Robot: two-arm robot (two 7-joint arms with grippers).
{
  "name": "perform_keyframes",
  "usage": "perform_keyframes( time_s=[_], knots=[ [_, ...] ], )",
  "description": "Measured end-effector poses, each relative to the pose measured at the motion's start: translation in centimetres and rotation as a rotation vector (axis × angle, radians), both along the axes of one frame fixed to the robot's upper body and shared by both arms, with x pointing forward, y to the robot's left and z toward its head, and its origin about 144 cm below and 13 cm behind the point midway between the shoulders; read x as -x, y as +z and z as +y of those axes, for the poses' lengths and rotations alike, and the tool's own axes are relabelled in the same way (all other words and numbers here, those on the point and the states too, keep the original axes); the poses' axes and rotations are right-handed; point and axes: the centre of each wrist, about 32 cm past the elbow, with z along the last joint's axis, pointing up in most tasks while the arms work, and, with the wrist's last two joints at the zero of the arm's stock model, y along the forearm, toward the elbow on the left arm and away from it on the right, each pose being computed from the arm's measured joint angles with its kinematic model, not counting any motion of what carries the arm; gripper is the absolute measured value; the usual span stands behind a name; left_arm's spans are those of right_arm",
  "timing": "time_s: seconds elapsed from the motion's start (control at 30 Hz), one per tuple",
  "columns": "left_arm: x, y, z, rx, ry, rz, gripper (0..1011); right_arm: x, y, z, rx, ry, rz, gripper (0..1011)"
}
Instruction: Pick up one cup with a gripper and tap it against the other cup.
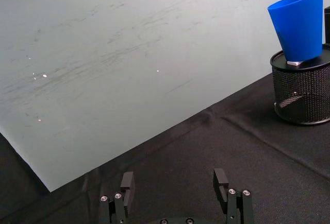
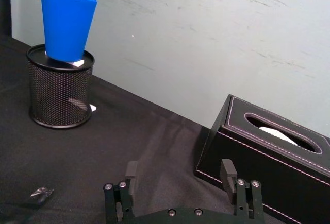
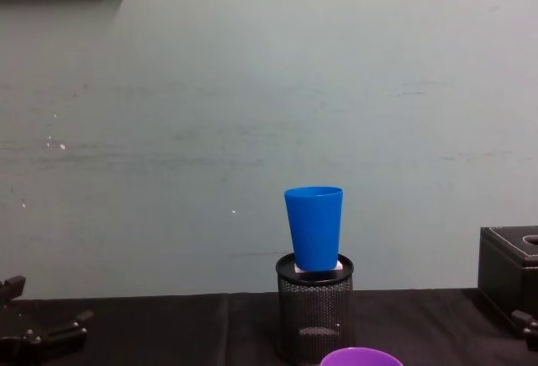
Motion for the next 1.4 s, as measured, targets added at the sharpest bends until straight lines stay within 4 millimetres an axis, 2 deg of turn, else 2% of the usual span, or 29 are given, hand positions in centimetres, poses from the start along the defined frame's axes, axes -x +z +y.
perform_keyframes(
  time_s=[1.4],
  knots=[
    [0.0, 0.0, 0.0, 0.0, 0.0, 0.0, 1000, 0.0, 0.0, 0.0, 0.0, 0.0, 0.0, 1000]
  ],
)
